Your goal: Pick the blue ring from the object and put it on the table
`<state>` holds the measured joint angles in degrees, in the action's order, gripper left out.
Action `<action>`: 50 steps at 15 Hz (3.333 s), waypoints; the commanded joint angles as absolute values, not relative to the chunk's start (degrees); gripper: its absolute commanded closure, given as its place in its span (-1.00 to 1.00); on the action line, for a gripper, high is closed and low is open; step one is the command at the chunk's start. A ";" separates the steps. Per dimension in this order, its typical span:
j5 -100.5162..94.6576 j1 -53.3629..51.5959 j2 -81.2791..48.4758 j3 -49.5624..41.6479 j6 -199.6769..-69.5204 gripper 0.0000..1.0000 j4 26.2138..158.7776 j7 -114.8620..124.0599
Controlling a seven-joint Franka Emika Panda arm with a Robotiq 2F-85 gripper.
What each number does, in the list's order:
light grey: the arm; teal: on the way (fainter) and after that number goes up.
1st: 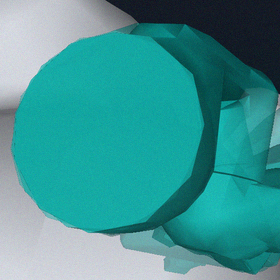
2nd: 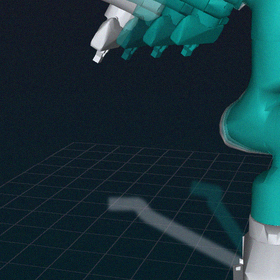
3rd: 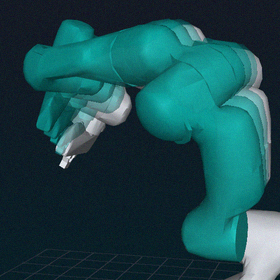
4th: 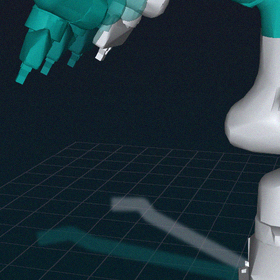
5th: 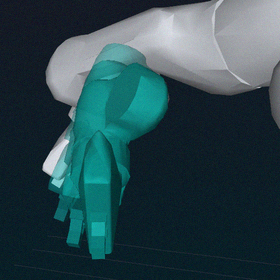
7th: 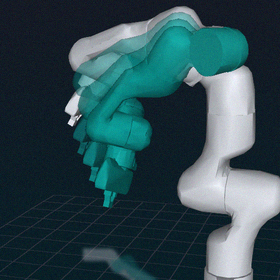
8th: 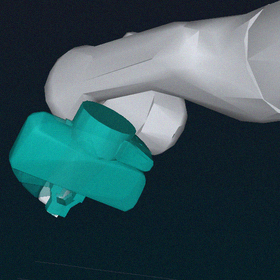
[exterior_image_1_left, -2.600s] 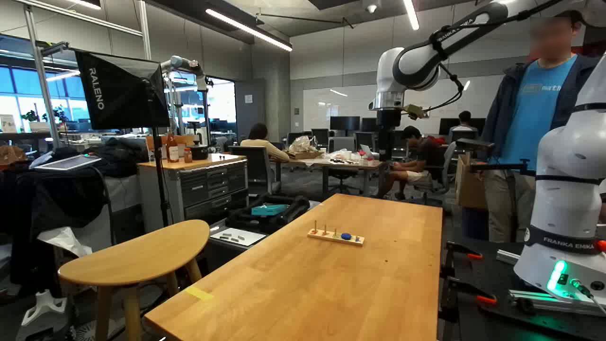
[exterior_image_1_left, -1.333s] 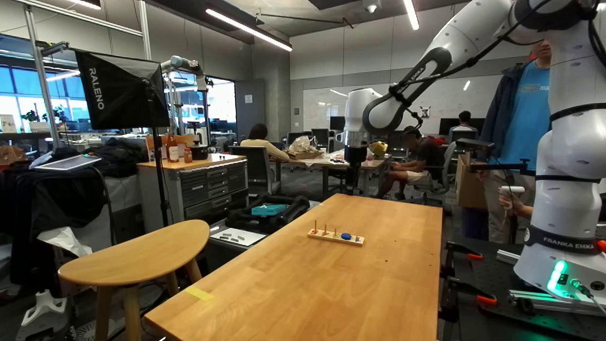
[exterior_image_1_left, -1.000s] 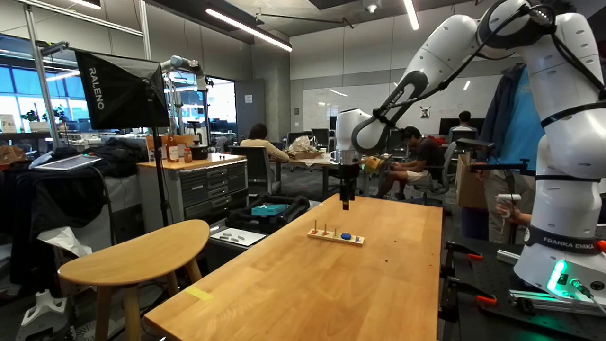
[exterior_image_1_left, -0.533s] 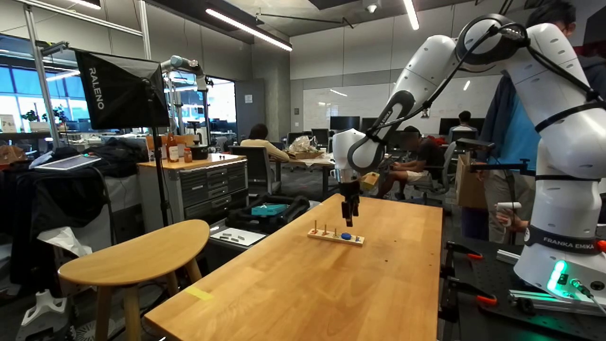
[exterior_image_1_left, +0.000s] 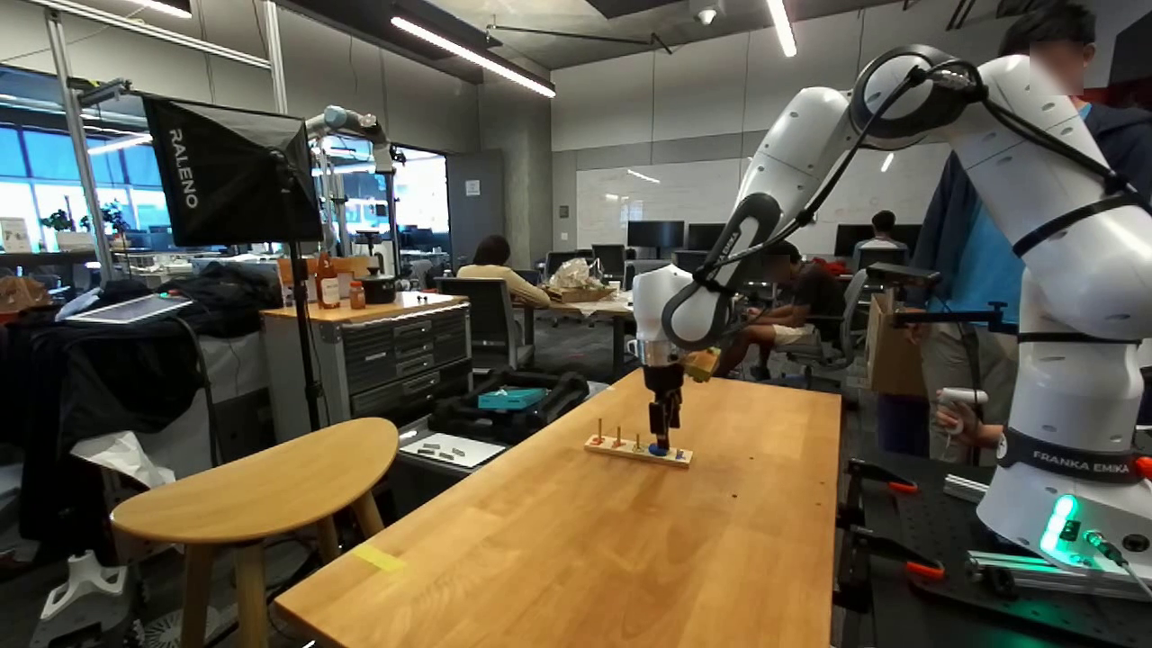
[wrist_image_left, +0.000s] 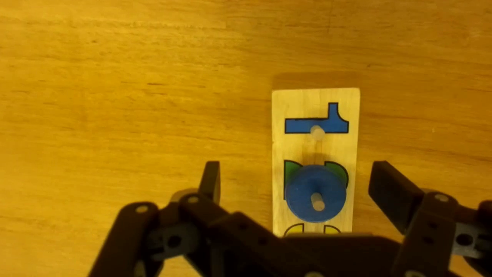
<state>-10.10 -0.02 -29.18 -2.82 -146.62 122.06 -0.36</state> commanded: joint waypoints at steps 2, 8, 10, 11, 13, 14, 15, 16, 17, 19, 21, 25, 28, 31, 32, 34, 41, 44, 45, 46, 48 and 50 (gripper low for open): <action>-11.01 -1.40 -31.93 -3.62 -150.51 -1.00 121.05 0.44; -10.68 -1.79 -33.17 -3.54 -151.96 -0.01 120.63 -0.05; -10.64 -1.77 -33.23 -3.59 -152.06 0.30 120.35 -0.10; -10.65 -1.77 -33.31 -3.58 -152.04 0.30 120.18 -0.17; -10.77 -1.89 -33.28 -3.69 -151.93 0.30 120.08 -0.06; -10.85 -1.99 -33.22 -3.74 -151.46 -0.70 119.98 -0.07; -10.92 -2.02 -33.16 -3.73 -151.54 -0.72 119.92 -0.13; -10.87 -2.02 -33.11 -3.70 -151.50 -0.82 119.87 -0.13; -10.79 -1.99 -33.17 -3.64 -151.42 -0.98 119.62 -0.15; -10.45 -1.86 -33.19 -3.40 -151.26 -1.00 119.13 -0.21; -10.22 -1.71 -33.20 -3.19 -151.33 -1.00 118.79 -0.36; -9.67 -1.36 -33.25 -2.61 -151.52 -0.17 118.40 -0.74; -9.31 -1.22 -33.33 -2.52 -150.90 0.33 117.94 -0.55; -8.56 -0.95 -33.23 -2.39 -149.59 0.65 117.14 -0.35; -8.15 -0.92 -32.83 -2.19 -148.76 0.65 116.97 -0.34; -7.25 -0.94 -31.58 -1.58 -147.11 0.65 116.67 -0.42; -4.27 -1.74 -26.34 1.29 -139.94 0.65 116.11 -0.44; -5.07 -2.30 -26.28 1.24 -138.94 0.65 117.13 -0.36; -5.49 -2.48 -26.67 1.08 -138.97 0.65 117.49 -0.41; -5.81 -2.63 -26.99 0.96 -139.27 0.65 117.96 -0.42; -6.18 -2.79 -27.70 0.93 -139.80 0.65 118.88 -0.67; -6.01 -2.87 -28.40 1.17 -140.31 0.65 119.63 -0.89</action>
<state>-5.58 -2.30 -28.18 1.27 -139.99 118.54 -0.47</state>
